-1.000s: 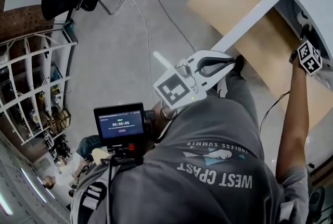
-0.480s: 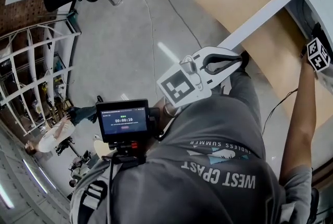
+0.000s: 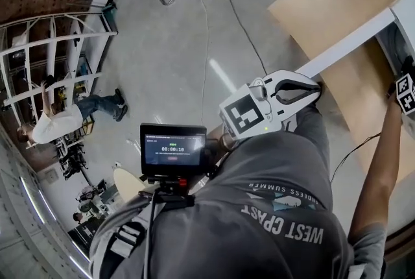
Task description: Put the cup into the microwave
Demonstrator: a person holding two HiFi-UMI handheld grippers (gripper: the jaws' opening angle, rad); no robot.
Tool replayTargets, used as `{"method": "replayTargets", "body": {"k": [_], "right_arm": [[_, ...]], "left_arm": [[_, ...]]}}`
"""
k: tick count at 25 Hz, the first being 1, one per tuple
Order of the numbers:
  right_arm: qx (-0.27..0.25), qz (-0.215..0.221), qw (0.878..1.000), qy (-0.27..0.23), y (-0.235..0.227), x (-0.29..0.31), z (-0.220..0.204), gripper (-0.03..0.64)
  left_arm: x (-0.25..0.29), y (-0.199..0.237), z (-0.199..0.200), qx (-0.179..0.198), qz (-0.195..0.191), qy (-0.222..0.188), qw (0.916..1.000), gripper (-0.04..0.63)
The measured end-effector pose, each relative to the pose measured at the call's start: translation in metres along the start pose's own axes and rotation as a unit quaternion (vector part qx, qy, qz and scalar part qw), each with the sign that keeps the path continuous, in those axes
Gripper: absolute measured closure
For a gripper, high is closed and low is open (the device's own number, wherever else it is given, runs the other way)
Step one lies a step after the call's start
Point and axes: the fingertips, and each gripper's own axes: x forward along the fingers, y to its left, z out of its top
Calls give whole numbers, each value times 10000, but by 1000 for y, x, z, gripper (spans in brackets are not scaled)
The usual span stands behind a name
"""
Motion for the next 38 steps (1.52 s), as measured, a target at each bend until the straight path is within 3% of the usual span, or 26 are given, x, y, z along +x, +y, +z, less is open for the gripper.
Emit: {"method": "replayTargets", "body": {"k": [5, 19, 24, 28, 32, 38], "right_arm": [[66, 54, 9998, 176, 0, 4, -13, 460], [524, 241, 9982, 170, -1, -49, -20, 460], [607, 437, 9969, -252, -7, -90, 13, 468], [672, 835, 9919, -680, 4, -137, 55, 582], [389, 1188, 9874, -974, 26, -196, 88, 598], [-242, 1327, 9820, -1323, 53, -295, 135, 598]], "left_arm": [[-3, 4, 0, 48, 65, -81, 9999, 574], [-3, -1, 18, 533, -75, -502, 9973, 574], [2, -12, 35, 678, -241, -720, 9948, 574], [9, -25, 52, 824, -462, -892, 9915, 574], [13, -43, 61, 960, -748, -1061, 9869, 574], [12, -67, 63, 1132, -1180, -1129, 9801, 574]]}}
